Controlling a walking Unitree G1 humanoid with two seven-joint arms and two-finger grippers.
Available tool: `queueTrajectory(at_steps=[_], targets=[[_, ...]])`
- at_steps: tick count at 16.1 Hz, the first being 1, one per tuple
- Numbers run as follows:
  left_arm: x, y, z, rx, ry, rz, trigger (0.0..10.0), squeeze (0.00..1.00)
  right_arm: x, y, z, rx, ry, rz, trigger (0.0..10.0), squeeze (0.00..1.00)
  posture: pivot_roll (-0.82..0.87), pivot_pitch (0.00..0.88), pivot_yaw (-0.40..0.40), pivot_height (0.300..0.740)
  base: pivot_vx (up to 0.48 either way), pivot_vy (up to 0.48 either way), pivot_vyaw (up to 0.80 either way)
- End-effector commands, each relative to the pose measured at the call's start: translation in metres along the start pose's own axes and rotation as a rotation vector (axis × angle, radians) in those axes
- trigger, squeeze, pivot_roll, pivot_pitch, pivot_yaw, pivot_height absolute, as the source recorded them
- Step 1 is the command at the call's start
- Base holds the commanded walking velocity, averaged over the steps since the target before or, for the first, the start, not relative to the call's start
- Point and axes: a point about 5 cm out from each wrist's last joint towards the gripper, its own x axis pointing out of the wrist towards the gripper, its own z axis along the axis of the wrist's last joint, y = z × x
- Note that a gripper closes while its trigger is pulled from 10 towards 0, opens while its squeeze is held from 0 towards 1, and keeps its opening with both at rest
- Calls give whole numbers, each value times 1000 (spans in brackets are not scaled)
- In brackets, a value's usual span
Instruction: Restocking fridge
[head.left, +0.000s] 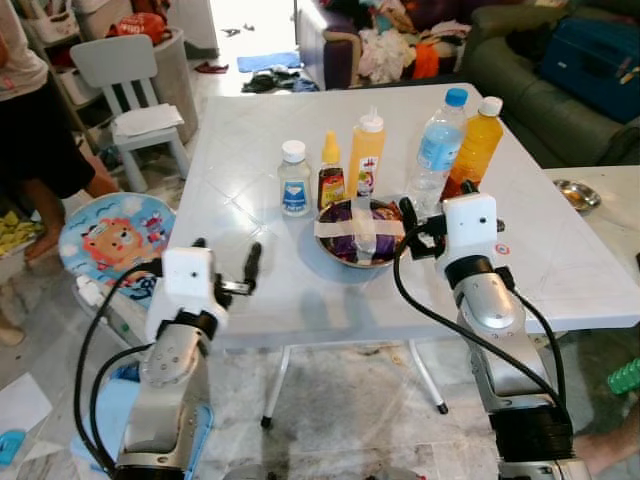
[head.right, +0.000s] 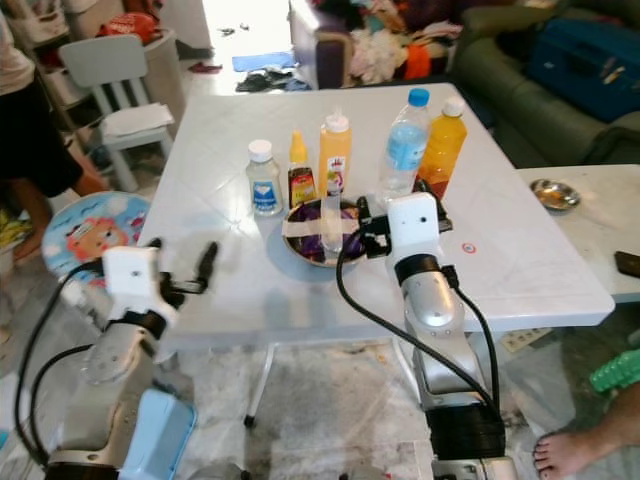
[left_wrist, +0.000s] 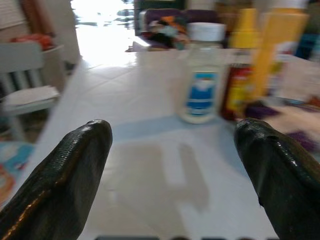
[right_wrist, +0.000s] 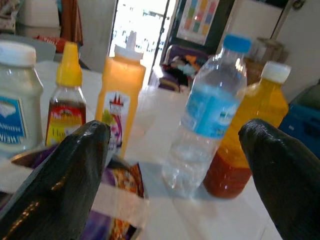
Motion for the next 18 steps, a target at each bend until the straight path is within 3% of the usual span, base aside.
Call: queueTrajectory(at_steps=[1, 2, 3, 4, 5, 6, 7, 13, 16, 18], targets=[[-1, 0, 2, 17, 2, -12, 10000, 0, 1, -4, -3, 6, 26, -14, 10000, 0, -13, 0, 19, 740, 0, 0, 0], [-3, -2, 1, 33, 9, -46, 10000, 0, 1, -2, -10, 19, 69, 2, 10000, 937, -10, 0, 21, 740, 0, 0, 0], [-3, -3, 2, 41, 10, -59, 10000, 0, 1, -1, -13, 29, 91, 8, 10000, 937, -9, 0, 21, 740, 0, 0, 0], [-3, -4, 2, 52, 13, -74, 10000, 0, 1, -1, -16, 35, 115, 14, 10000, 1000, -5, 0, 23, 740, 0, 0, 0], [-4, -5, 2, 61, 19, -94, 10000, 0, 3, 1, -21, 26, 144, 49, 10000, 1000, -4, 0, 27, 740, 0, 0, 0], [-6, -6, 2, 70, 28, -111, 10000, 0, 5, 3, -23, 24, 158, 96, 10000, 275, 0, 0, 32, 740, 0, 0, 0], [-7, -7, 1, 72, 32, -119, 10000, 0, 8, 6, -25, 7, 174, 141, 10000, 0, 0, 0, 33, 740, 0, 0, 0], [-10, -5, 3, 81, 40, -126, 10000, 0, 25, 21, -13, -31, 104, 285, 10000, 0, 19, 0, 30, 740, 0, 0, 0], [-12, -9, 2, 72, 48, -163, 10000, 0, 16, 46, -27, -21, 162, 475, 10000, 0, 21, 0, 28, 740, 0, 0, 0], [-10, -10, 2, 71, 43, -158, 10000, 0, 8, 54, -31, 3, 170, 548, 10000, 0, 16, 0, 23, 740, 0, 0, 0]])
